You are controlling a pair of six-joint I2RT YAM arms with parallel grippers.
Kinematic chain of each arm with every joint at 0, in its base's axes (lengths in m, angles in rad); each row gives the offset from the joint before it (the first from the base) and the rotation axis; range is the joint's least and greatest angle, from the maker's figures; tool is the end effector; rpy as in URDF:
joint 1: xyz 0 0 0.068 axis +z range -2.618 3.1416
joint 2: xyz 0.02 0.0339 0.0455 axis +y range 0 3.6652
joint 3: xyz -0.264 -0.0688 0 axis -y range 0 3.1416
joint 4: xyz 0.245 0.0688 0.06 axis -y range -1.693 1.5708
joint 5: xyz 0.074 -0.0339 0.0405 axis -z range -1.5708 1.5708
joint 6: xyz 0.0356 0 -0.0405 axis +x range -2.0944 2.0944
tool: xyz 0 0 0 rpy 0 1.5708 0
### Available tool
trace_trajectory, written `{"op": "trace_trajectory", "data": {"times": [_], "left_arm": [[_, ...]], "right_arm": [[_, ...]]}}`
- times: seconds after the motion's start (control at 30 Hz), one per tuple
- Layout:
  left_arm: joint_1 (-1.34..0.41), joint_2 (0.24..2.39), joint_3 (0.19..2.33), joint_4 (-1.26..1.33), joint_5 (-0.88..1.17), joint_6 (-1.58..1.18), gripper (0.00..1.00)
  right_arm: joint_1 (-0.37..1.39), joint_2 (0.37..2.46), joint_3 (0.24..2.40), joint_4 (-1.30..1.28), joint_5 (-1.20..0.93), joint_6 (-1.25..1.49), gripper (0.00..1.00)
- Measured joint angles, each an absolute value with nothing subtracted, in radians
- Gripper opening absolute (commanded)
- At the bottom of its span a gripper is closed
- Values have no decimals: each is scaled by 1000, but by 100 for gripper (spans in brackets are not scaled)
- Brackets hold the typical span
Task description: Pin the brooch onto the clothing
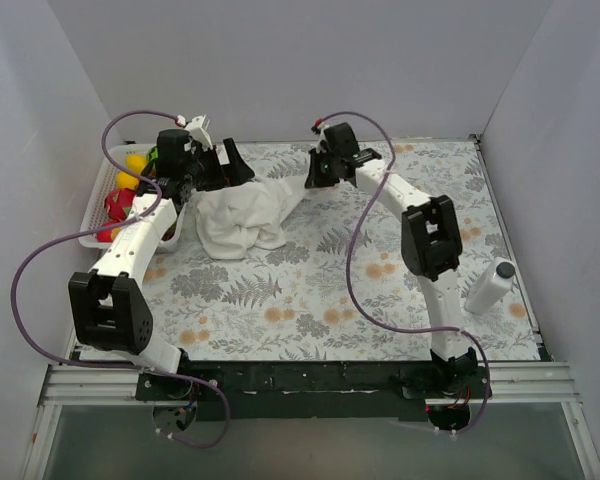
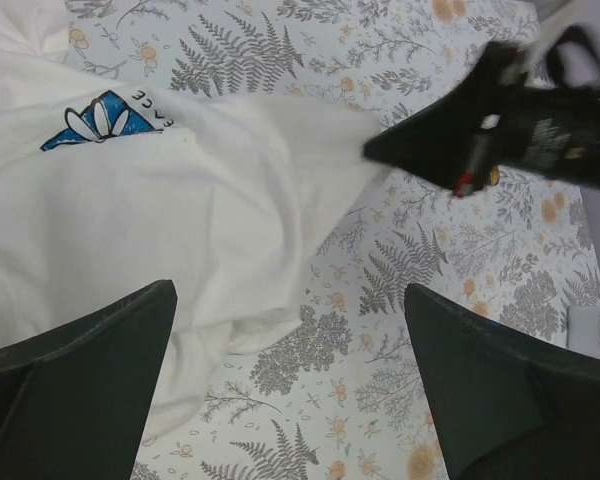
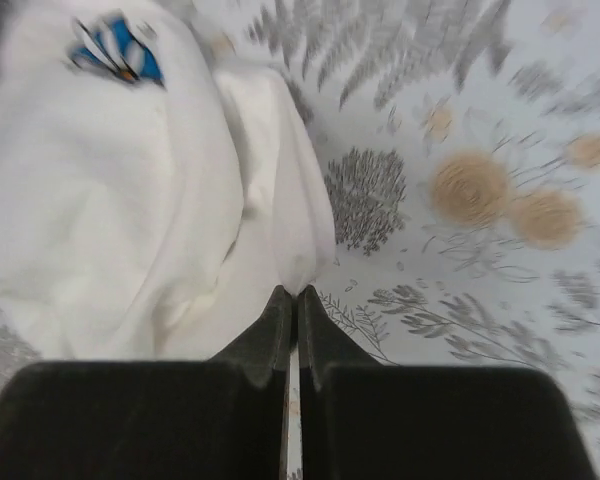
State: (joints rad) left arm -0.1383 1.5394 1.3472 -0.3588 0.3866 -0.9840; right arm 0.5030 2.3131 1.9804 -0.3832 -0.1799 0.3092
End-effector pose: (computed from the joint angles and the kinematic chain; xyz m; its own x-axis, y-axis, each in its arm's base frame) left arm 0.3496 -0.0622 0.3335 -0.6584 -0.6871 -0.3074 -0.1849 0.5435 -0.8188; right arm 0.4629 0.2620 0.2132 -0.7281 -0.0589 -0.6830 -0.3895 0.8554 0.3415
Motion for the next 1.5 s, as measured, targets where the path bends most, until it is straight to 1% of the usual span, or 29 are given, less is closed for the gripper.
{"op": "trace_trajectory", "data": {"times": [0.07, 0.2, 0.27, 0.33, 0.4, 0.5, 0.57, 0.6, 0.63, 0.67, 0.7, 0.8, 0.83, 0.9, 0.93, 1.1, 1.17, 1.27, 1.4, 1.5], "left_arm": [[-138, 1519, 1337, -356, 370, -986, 98], [-138, 1498, 1330, -349, 325, -1000, 98], [-138, 1498, 1330, -344, 303, -1007, 98], [-138, 1498, 1330, -344, 287, -1015, 98], [-138, 1498, 1330, -344, 271, -1022, 98], [-138, 1498, 1330, -346, 234, -1031, 98], [-138, 1498, 1330, -352, 201, -1036, 98], [-137, 1498, 1330, -355, 185, -1037, 98], [-136, 1498, 1330, -361, 166, -1037, 98], [-132, 1497, 1330, -366, 149, -1038, 98], [-128, 1497, 1330, -369, 134, -1039, 98], [-116, 1496, 1330, -377, 105, -1043, 98], [-112, 1496, 1330, -380, 104, -1044, 98], [-106, 1494, 1328, -387, 105, -1048, 98], [-105, 1492, 1324, -388, 110, -1052, 98], [-105, 1482, 1290, -406, 179, -1075, 98], [-105, 1477, 1271, -425, 215, -1095, 98], [-105, 1473, 1235, -470, 249, -1125, 98], [-105, 1473, 1182, -574, 258, -1150, 98], [-105, 1473, 1146, -650, 277, -1158, 98]], "right_arm": [[480, 2201, 1980, -388, -163, 295, 1], [447, 1908, 1997, -330, -161, 268, 1], [458, 1775, 2027, -285, -177, 252, 1], [506, 1679, 2059, -244, -212, 229, 1], [583, 1629, 2076, -219, -253, 192, 1], [715, 1607, 2063, -213, -314, 116, 1], [794, 1626, 2032, -234, -358, 51, 8], [822, 1642, 2010, -252, -378, 25, 24], [841, 1655, 1989, -269, -394, 9, 37], [862, 1674, 1957, -295, -419, -14, 47], [873, 1686, 1935, -311, -435, -15, 65], [891, 1709, 1885, -362, -478, -32, 86], [892, 1708, 1874, -370, -486, -38, 88], [892, 1695, 1866, -366, -479, -43, 90], [891, 1678, 1856, -364, -463, -43, 92], [860, 1593, 1806, -356, -325, -17, 92], [799, 1564, 1756, -341, -297, 25, 91], [653, 1560, 1644, -319, -283, 97, 89], [482, 1652, 1489, -337, -262, 162, 87], [434, 1789, 1457, -401, -219, 178, 86]]}}
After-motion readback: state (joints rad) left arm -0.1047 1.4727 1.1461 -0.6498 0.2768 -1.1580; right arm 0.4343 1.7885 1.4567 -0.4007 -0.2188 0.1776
